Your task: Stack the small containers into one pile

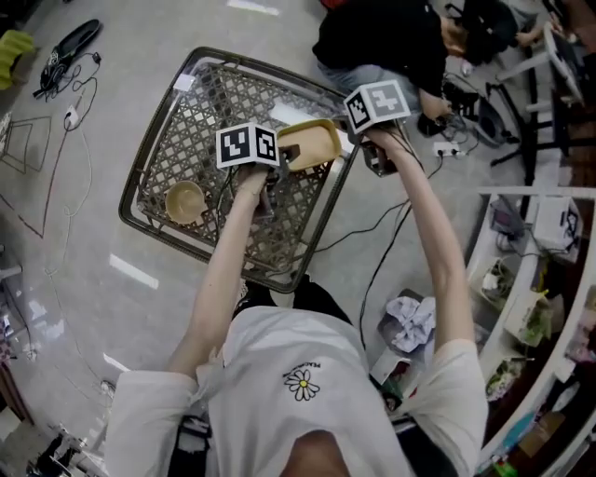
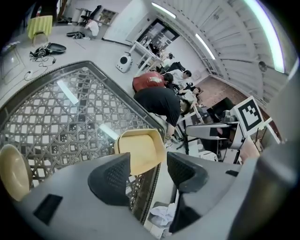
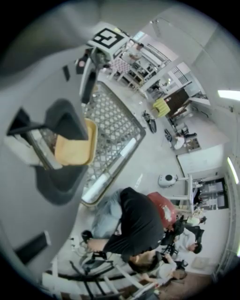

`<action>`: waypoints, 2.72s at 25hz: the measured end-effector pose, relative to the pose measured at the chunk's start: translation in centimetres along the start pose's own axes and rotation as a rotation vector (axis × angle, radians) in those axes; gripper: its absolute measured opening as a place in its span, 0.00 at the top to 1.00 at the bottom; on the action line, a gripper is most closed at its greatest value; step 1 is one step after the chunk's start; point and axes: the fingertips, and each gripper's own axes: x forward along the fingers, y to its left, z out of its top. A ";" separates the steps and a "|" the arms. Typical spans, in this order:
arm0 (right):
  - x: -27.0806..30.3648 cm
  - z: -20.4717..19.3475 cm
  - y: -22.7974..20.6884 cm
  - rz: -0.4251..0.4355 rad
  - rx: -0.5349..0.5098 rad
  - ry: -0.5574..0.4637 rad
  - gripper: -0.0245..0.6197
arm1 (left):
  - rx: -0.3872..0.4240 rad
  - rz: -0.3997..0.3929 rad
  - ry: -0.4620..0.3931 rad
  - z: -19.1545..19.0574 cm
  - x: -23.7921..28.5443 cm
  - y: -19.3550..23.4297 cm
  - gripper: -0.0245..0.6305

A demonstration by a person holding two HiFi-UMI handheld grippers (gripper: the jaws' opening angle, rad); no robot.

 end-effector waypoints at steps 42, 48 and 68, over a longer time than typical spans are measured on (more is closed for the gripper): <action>-28.3 -11.9 14.8 -0.466 0.001 -1.254 0.90 | 0.721 0.020 -1.174 -1.3 -30.6 -15.9 0.93; -28.7 -12.2 14.6 -0.503 0.007 -1.259 0.91 | 0.719 0.027 -1.154 -1.3 -30.0 -15.7 0.93; -29.3 -13.4 15.8 -0.548 0.032 -1.261 0.91 | 0.694 -0.005 -1.117 -1.8 -30.3 -14.7 0.93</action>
